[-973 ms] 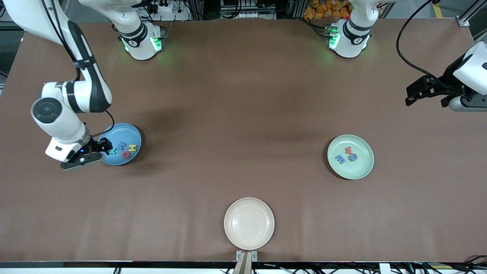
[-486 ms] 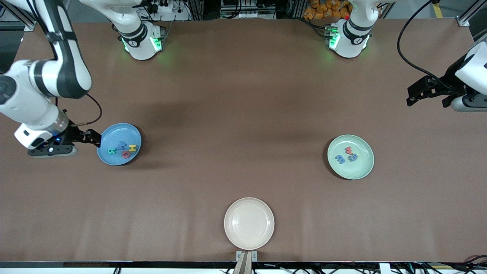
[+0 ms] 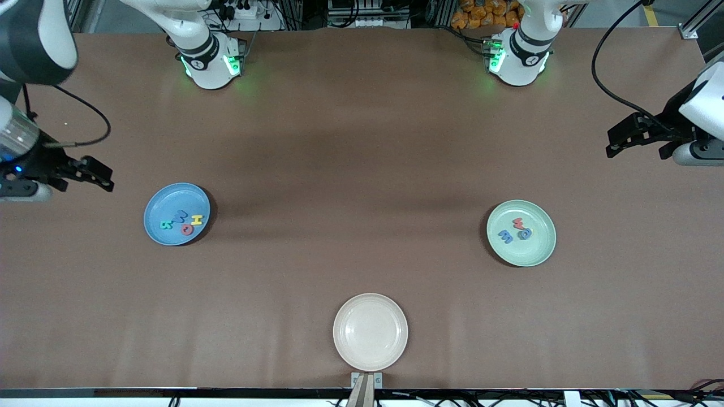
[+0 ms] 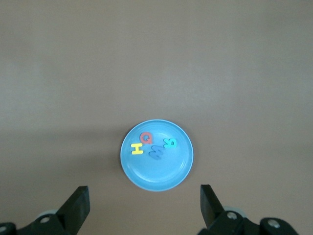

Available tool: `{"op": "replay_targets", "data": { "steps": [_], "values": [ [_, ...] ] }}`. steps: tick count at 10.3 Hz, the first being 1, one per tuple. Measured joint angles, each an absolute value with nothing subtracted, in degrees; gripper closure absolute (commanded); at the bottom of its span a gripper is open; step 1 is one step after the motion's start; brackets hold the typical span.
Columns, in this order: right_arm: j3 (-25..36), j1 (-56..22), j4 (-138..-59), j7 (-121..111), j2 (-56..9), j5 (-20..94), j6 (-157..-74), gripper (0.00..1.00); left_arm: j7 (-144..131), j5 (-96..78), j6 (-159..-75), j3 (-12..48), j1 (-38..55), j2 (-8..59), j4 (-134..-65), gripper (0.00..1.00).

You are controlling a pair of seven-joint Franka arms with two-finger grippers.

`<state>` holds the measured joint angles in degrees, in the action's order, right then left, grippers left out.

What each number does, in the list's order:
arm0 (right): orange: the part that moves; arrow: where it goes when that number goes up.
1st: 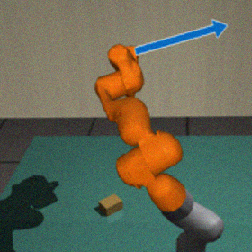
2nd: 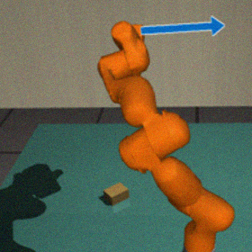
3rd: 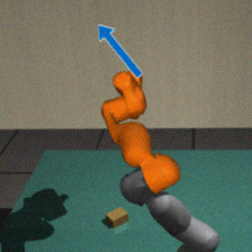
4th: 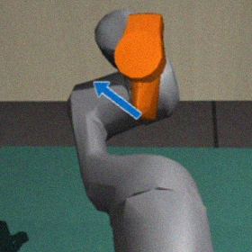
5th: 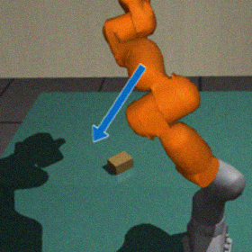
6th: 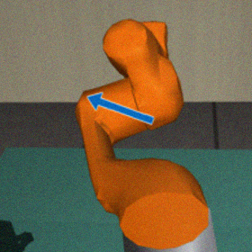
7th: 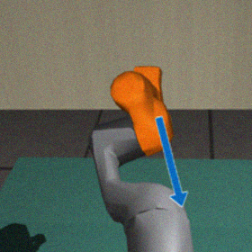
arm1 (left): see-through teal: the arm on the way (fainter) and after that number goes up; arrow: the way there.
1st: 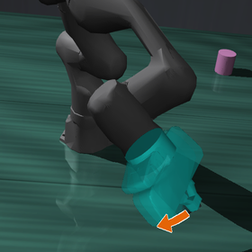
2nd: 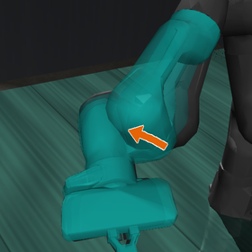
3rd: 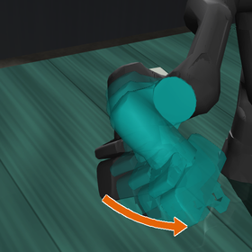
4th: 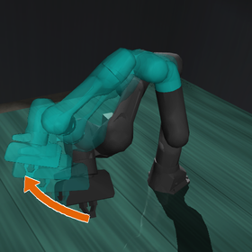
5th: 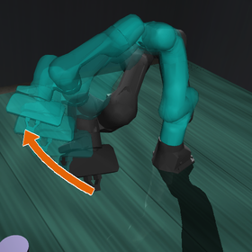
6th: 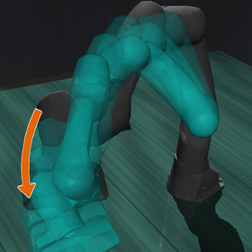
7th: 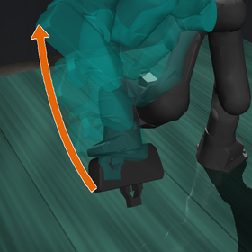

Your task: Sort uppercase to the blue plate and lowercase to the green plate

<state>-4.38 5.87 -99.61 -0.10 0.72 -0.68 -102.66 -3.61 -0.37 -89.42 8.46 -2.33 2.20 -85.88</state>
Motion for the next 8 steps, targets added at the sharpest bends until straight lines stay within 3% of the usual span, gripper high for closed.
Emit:
{"op": "replay_targets", "data": {
  "steps": [4, 8],
  "values": [
    [-4.52, 5.44, -88.53, 1.36, 2.99, 2.0, -86.62, 0.0, -3.61, -0.37, -89.43, 8.43, -2.32, 2.17, -85.96, 0.0],
    [-3.64, 2.43, -87.24, 2.68, 2.63, 2.0, -85.2, 0.0, -3.48, 2.02, -89.82, 8.41, -2.3, 2.18, -85.96, 0.0]
  ]
}}
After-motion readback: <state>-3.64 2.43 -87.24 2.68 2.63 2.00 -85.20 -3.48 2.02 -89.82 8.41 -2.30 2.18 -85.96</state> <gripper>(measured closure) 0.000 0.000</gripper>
